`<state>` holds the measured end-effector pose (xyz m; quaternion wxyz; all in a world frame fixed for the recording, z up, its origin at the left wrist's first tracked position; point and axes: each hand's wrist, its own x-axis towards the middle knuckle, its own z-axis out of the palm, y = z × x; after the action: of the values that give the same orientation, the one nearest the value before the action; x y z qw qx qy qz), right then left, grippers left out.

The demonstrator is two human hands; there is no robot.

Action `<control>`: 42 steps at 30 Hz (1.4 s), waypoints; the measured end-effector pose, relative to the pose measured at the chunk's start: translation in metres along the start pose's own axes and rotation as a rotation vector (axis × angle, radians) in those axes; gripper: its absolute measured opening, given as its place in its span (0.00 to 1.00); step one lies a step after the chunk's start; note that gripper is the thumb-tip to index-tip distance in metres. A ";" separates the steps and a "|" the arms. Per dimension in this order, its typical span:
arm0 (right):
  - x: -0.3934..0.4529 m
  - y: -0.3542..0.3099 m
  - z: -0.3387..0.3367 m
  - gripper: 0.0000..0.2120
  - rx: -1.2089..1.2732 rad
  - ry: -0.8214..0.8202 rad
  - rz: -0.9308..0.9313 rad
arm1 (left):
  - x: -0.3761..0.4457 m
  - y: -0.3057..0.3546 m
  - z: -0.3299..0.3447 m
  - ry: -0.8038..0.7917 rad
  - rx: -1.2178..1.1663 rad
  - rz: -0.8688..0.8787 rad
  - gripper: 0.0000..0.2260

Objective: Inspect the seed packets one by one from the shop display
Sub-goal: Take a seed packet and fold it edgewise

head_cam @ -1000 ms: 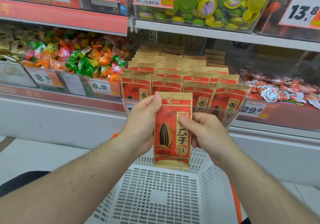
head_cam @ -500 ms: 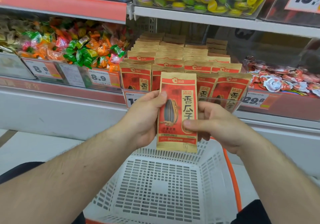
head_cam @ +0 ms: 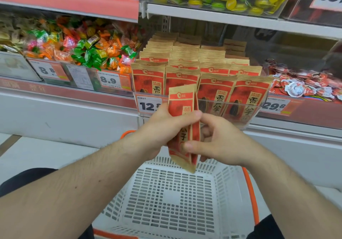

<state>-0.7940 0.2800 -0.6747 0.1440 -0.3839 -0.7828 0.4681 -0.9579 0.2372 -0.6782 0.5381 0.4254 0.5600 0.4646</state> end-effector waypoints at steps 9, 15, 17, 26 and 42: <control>0.003 -0.003 0.000 0.12 0.097 0.331 -0.155 | 0.000 -0.004 -0.001 -0.186 -0.019 -0.018 0.19; 0.002 -0.012 0.005 0.14 0.344 0.318 -0.121 | 0.004 -0.009 -0.001 -0.408 -0.226 -0.011 0.14; 0.002 -0.013 0.005 0.14 0.397 0.305 -0.113 | 0.005 -0.011 0.000 -0.449 -0.274 -0.011 0.11; 0.002 -0.010 0.002 0.12 0.420 0.297 -0.147 | 0.007 -0.012 0.001 -0.379 -0.258 -0.010 0.08; -0.008 -0.009 -0.011 0.10 -0.010 -0.216 0.045 | 0.007 -0.003 -0.005 -0.062 -0.410 -0.056 0.20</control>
<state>-0.7865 0.2786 -0.6606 0.0464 -0.3495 -0.7874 0.5057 -0.9634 0.2429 -0.6830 0.6431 0.3056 0.4485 0.5403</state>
